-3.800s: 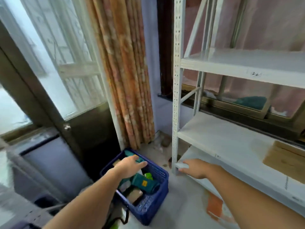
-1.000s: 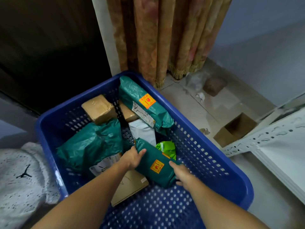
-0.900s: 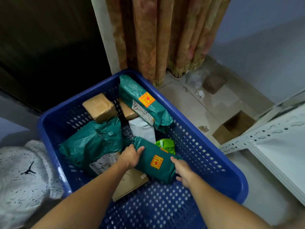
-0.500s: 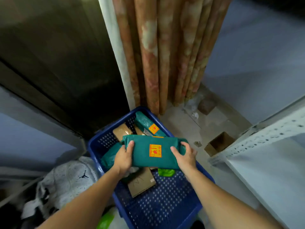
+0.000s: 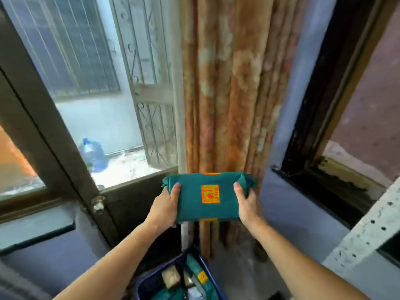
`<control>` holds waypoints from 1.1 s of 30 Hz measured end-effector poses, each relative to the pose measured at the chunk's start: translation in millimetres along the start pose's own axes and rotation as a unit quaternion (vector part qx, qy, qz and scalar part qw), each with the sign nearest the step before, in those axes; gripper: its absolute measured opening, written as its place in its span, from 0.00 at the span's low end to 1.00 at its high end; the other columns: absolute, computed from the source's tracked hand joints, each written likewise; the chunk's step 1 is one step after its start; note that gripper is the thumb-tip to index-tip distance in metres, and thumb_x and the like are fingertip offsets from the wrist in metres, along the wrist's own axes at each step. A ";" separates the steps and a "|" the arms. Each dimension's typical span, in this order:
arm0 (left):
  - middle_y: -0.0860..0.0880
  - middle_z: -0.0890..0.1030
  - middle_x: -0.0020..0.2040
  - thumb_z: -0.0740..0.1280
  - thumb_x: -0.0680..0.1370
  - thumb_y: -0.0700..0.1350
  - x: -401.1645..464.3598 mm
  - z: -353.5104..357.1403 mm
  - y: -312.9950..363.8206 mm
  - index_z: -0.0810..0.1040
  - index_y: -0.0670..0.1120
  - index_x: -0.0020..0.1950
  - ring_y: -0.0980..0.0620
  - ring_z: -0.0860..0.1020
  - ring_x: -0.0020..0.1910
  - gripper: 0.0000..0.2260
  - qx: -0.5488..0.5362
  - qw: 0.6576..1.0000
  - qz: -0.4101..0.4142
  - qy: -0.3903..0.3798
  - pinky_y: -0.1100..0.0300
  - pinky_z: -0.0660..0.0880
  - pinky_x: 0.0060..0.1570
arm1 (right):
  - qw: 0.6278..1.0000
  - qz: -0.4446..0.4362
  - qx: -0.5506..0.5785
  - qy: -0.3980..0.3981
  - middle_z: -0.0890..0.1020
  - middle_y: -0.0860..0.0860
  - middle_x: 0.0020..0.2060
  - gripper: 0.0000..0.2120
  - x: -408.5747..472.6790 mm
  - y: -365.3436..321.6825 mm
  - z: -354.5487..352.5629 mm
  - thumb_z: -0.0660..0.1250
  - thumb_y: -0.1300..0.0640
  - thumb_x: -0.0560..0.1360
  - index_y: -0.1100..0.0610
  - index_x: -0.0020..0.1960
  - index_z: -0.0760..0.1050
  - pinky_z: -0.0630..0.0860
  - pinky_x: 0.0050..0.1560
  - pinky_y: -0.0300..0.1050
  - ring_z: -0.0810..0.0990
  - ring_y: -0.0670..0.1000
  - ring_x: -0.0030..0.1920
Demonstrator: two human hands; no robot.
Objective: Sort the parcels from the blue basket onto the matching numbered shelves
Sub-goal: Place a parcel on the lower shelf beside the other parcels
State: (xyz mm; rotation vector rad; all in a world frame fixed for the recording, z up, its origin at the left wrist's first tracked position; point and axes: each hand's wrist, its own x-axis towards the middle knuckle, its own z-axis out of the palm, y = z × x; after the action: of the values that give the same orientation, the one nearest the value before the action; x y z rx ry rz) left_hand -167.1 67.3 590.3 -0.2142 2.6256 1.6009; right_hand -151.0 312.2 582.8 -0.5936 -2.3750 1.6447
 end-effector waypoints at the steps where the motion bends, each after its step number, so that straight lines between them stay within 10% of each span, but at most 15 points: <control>1: 0.45 0.84 0.50 0.51 0.76 0.74 -3.9 -11.5 31.2 0.73 0.55 0.62 0.39 0.85 0.42 0.28 0.000 1.000 0.022 0.008 0.44 0.81 0.39 | 0.999 -0.029 0.015 0.012 0.81 0.60 0.62 0.34 0.7 -28.0 -12.0 0.60 0.32 0.77 0.58 0.70 0.73 0.72 0.59 0.49 0.78 0.62 0.63; 6: 0.48 0.80 0.49 0.52 0.85 0.59 -20.7 -41.3 131.2 0.74 0.53 0.58 0.51 0.80 0.43 0.16 -0.009 0.990 0.134 0.053 0.60 0.76 0.34 | 0.986 -0.127 0.068 0.088 0.81 0.54 0.52 0.39 -13.4 -115.5 -62.3 0.55 0.27 0.70 0.57 0.66 0.74 0.71 0.50 0.47 0.80 0.58 0.56; 11: 0.48 0.80 0.46 0.53 0.83 0.64 -33.2 -40.1 177.3 0.74 0.55 0.58 0.47 0.80 0.42 0.17 -0.076 0.982 0.173 0.008 0.52 0.77 0.37 | 0.973 -0.167 0.065 0.145 0.77 0.49 0.48 0.19 -43.9 -149.0 -111.3 0.60 0.42 0.82 0.55 0.63 0.73 0.68 0.46 0.42 0.75 0.50 0.48; 15: 0.48 0.83 0.50 0.53 0.76 0.75 -40.1 -36.6 207.9 0.77 0.55 0.57 0.47 0.83 0.48 0.28 -0.104 0.968 0.223 -0.050 0.44 0.81 0.49 | 0.956 -0.182 0.077 0.217 0.82 0.49 0.46 0.26 -69.0 -163.8 -139.6 0.60 0.34 0.79 0.55 0.60 0.76 0.75 0.40 0.41 0.82 0.51 0.46; 20: 0.48 0.81 0.55 0.51 0.83 0.65 -64.9 -29.2 239.5 0.76 0.50 0.62 0.49 0.80 0.52 0.24 -0.055 0.950 0.289 -0.100 0.53 0.76 0.51 | 0.932 -0.176 0.051 0.313 0.81 0.49 0.42 0.16 -125.5 -174.7 -174.0 0.60 0.42 0.82 0.54 0.55 0.75 0.71 0.32 0.30 0.79 0.45 0.41; 26: 0.48 0.81 0.53 0.50 0.83 0.64 -119.2 5.2 256.7 0.75 0.49 0.63 0.54 0.80 0.46 0.24 -0.044 0.905 0.355 -0.231 0.61 0.76 0.39 | 0.893 -0.118 0.047 0.431 0.83 0.50 0.45 0.24 -213.9 -148.9 -212.1 0.60 0.32 0.77 0.52 0.55 0.75 0.82 0.46 0.56 0.83 0.52 0.45; 33: 0.43 0.83 0.50 0.51 0.82 0.67 -204.8 31.0 262.6 0.73 0.48 0.66 0.43 0.85 0.38 0.27 -0.047 0.857 0.380 -0.346 0.57 0.76 0.24 | 0.849 -0.074 0.036 0.521 0.82 0.52 0.47 0.19 -325.1 -135.9 -245.5 0.60 0.38 0.80 0.53 0.55 0.73 0.79 0.43 0.49 0.80 0.49 0.45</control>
State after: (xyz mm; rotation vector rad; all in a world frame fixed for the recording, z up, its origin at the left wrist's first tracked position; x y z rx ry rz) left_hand -4.5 231.4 832.1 1.2920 2.1091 1.5200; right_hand 205.2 340.9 821.0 -0.9398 -1.4828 0.9201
